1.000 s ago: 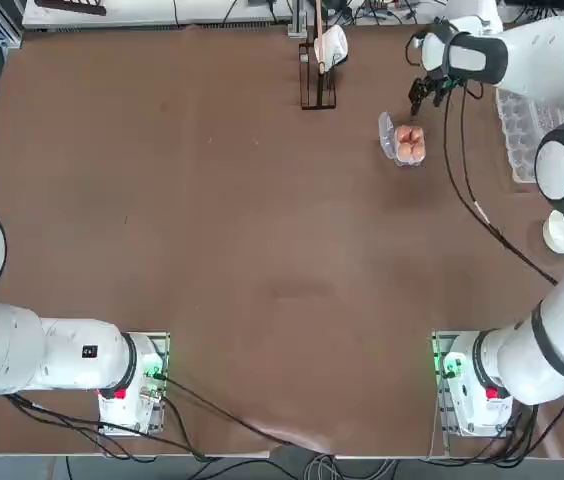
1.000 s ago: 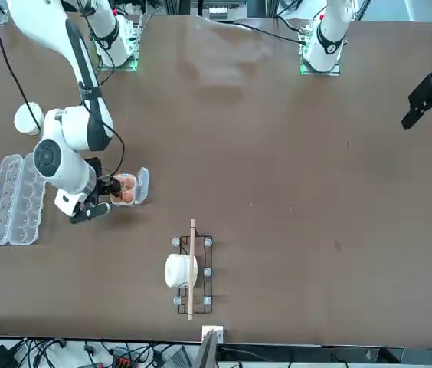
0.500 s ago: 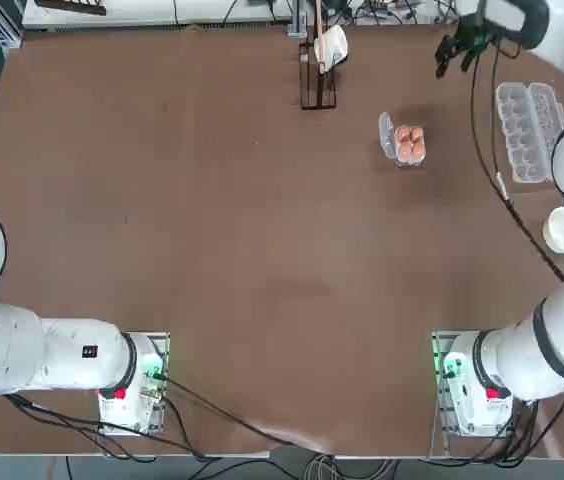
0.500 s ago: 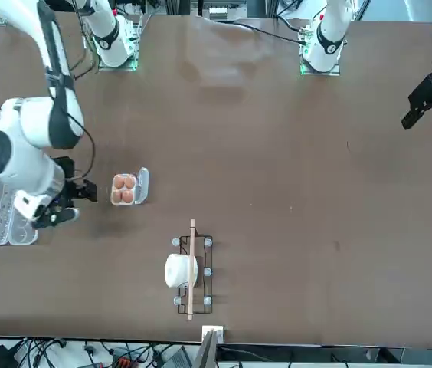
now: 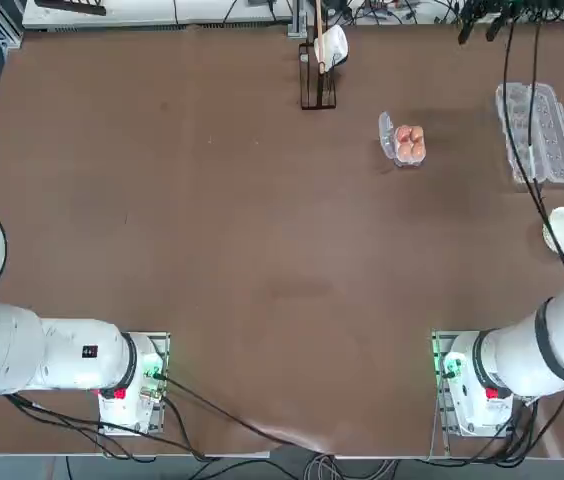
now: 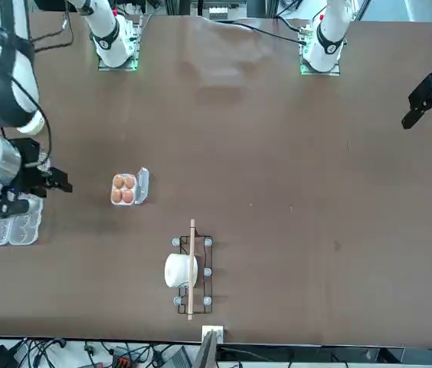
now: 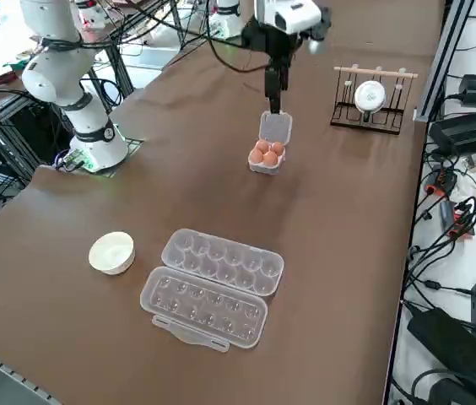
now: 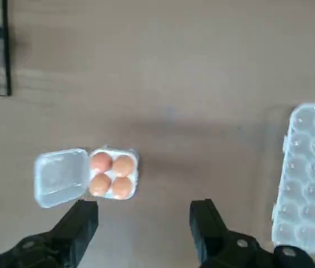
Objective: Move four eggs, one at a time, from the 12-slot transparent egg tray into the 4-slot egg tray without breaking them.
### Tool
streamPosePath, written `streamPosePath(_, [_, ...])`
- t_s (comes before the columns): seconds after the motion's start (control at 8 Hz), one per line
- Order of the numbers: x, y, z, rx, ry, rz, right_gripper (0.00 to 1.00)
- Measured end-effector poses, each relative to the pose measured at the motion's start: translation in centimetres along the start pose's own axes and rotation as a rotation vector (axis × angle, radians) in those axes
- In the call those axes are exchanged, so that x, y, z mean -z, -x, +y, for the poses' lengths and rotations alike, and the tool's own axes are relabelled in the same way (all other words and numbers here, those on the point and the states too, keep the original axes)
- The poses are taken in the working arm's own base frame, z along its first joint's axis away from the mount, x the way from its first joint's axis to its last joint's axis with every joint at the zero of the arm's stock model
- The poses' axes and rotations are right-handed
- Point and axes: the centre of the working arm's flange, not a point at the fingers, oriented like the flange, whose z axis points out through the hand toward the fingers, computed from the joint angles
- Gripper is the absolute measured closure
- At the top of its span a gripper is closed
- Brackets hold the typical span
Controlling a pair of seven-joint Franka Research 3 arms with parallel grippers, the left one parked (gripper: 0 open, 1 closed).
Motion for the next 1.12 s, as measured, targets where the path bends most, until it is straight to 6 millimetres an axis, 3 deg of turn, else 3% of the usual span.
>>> streamPosePath(0.25, [4.1, 2.5, -0.3, -0.081, -0.004, -0.008, 0.00])
streamPosePath(0.5, [6.9, 4.4, -0.3, -0.128, 0.024, -0.009, 0.00])
streamPosePath(0.88, [9.7, 6.4, -0.3, -0.124, 0.034, 0.012, 0.00])
streamPosePath(1.12, [10.3, 6.8, -0.3, -0.125, 0.031, 0.023, 0.00])
